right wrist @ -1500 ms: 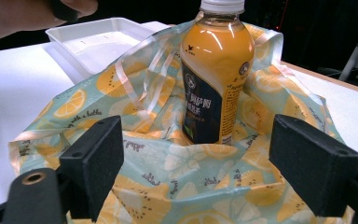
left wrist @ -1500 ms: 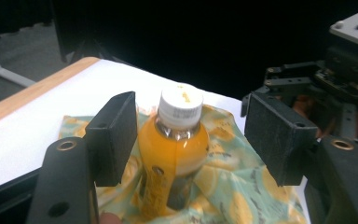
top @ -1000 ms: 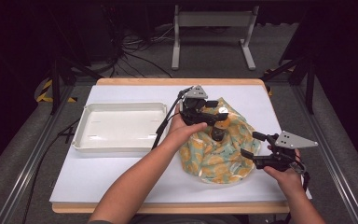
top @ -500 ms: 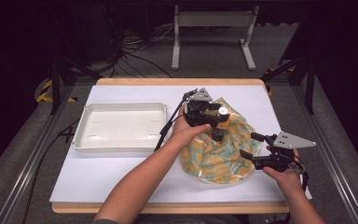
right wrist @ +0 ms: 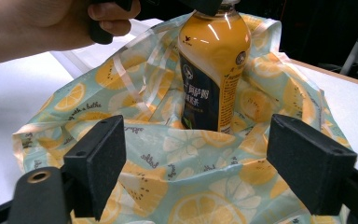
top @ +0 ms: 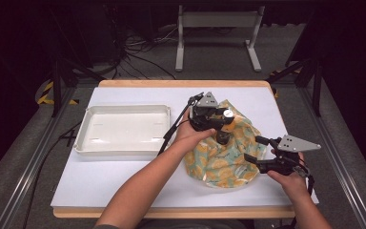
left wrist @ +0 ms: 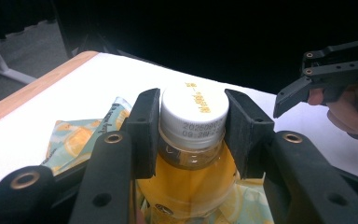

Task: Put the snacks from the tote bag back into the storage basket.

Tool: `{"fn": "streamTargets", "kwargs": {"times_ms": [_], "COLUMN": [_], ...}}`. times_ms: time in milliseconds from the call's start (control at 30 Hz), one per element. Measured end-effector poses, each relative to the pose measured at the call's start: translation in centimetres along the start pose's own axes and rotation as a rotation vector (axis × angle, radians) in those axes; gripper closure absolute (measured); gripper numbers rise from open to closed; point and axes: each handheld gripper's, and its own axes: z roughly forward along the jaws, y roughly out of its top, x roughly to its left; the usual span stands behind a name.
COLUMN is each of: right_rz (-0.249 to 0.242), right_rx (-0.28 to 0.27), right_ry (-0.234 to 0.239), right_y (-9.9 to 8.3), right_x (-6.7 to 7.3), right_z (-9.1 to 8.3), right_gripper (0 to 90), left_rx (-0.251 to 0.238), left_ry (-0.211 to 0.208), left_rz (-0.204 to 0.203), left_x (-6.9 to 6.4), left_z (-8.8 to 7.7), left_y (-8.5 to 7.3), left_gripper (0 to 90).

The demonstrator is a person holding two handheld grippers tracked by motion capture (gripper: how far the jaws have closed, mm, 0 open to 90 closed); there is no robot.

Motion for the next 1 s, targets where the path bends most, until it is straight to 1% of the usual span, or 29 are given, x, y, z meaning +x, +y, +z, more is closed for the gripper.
{"fn": "streamTargets", "kwargs": {"times_ms": [233, 400, 467, 567, 667, 833, 867, 933, 1000], "right_rz": [0.0, -0.002, -0.001, -0.001, 0.0, -0.008, -0.01, -0.012, -0.012], "right_rx": [0.0, 0.0, 0.002, 0.004, 0.004, 0.014, 0.016, 0.016, 0.017], "right_ry": [-0.001, 0.0, 0.001, 0.001, 0.004, 0.005, 0.005, 0.007, 0.009], "right_y": [0.0, 0.0, 0.0, -0.1, -0.1, -0.1, -0.1, -0.1, -0.1], "right_x": [0.1, 0.2, 0.2, 0.2, 0.2, 0.4, 0.4, 0.5, 0.5], "right_z": [-0.1, -0.1, 0.0, 0.0, 0.1, 0.2, 0.2, 0.3, 0.3], "right_gripper": [20.2, 20.2, 20.3, 20.2, 20.3, 20.4, 20.4, 20.4, 20.3], "left_rx": [0.009, -0.011, -0.01, -0.018, -0.025, -0.047, -0.047, -0.06, -0.062], "left_ry": [0.003, -0.01, -0.01, -0.007, -0.014, -0.035, -0.035, -0.042, -0.047], "left_rz": [-0.002, -0.001, 0.003, 0.016, 0.023, 0.035, 0.035, 0.05, 0.05], "left_x": [-0.2, -0.6, -0.6, -0.8, -0.9, -1.2, -1.2, -1.4, -1.6], "left_z": [-0.1, -0.5, -0.6, -1.1, -1.5, -2.4, -2.4, -2.8, -2.9], "left_y": [0.1, 0.6, 0.8, 1.3, 1.9, 3.1, 3.1, 3.6, 3.7], "left_gripper": [58.6, 58.6, 58.6, 58.6, 58.6, 58.5, 58.5, 58.5, 58.5]}}
